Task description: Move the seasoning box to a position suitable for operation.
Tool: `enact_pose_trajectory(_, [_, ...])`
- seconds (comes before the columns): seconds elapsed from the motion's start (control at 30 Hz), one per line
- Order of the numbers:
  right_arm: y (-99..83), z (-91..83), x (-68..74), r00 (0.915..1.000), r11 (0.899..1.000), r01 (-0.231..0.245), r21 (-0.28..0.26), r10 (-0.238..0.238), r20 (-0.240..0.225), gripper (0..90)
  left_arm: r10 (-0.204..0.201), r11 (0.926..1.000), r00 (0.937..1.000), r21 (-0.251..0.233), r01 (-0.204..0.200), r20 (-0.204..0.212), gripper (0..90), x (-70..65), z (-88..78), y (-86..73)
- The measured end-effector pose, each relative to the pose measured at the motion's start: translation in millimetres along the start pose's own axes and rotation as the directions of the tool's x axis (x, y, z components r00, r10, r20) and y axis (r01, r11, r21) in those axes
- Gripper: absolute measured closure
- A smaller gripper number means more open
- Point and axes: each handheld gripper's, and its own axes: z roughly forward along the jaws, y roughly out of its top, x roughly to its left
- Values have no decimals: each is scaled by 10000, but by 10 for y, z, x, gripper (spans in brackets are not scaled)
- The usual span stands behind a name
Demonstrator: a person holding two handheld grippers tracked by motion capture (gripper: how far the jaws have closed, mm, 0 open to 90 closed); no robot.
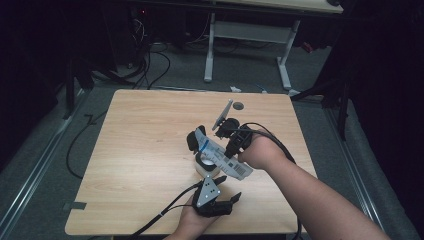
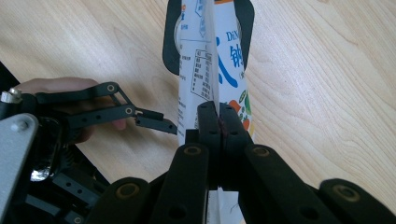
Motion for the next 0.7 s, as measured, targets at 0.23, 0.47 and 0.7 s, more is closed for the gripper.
enact_pose_trajectory(0.23, [6,4,8,10000,10000,71,15,-71,0,900,-65,10000,10000,-28,65,16,297,20,-34,-1])
enact_pose_trajectory(0.47, [-6,4,-3,10000,10000,78,18,-78,2,900,-181,9998,9998,-9,181,-3,305,70,-92,-21])
enact_pose_trajectory(0.7, [-17,19,1,10000,10000,20,47,-20,-49,900,-292,9996,9995,-5,292,-71,333,131,-168,-40])
